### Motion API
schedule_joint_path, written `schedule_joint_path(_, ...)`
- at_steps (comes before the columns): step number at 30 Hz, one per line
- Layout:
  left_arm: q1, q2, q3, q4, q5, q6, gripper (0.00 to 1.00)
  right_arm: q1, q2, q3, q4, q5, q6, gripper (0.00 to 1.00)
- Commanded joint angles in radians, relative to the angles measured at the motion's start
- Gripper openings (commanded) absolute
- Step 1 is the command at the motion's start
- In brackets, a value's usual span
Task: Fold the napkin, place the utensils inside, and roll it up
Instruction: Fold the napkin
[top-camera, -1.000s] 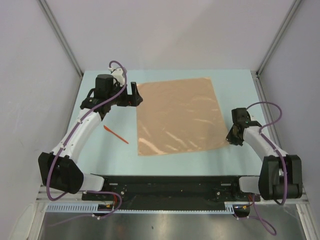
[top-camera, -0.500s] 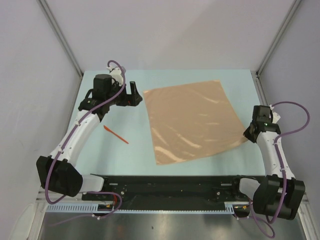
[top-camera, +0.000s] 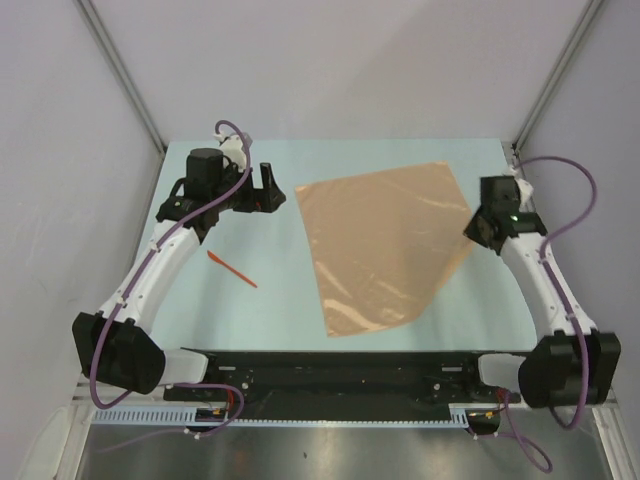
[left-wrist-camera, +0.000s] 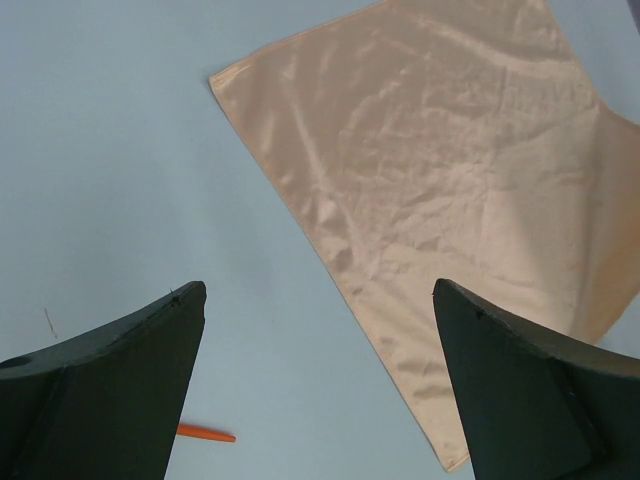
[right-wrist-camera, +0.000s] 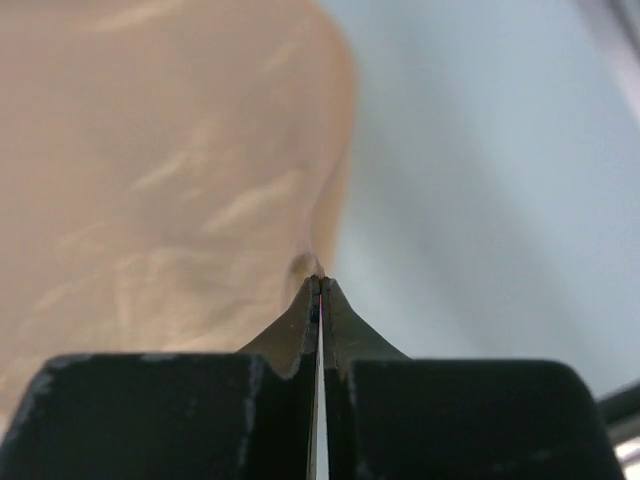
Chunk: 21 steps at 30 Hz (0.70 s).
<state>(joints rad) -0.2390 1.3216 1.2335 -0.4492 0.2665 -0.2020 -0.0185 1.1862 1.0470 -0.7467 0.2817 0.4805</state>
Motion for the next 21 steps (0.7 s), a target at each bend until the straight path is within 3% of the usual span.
schedule_joint_path(1, 0.009, -0.027, 0.000, 0.032, 0.013, -0.005, 1.00, 0.205, 0.180, 0.142, 0.116, 0.031, 0.072, 0.00)
schedule_joint_path(7, 0.017, -0.022, 0.000, 0.033, 0.011, -0.004, 1.00, 0.389, 0.574, 0.417, 0.210, 0.022, 0.083, 0.00)
schedule_joint_path(12, 0.026, -0.019, -0.002, 0.030, 0.008, -0.004, 1.00, 0.466, 0.904, 0.666, 0.224, -0.016, 0.089, 0.00)
schedule_joint_path(21, 0.041, -0.018, -0.003, 0.035, 0.025, -0.010, 1.00, 0.545, 1.135, 0.941, 0.297, -0.075, 0.116, 0.00)
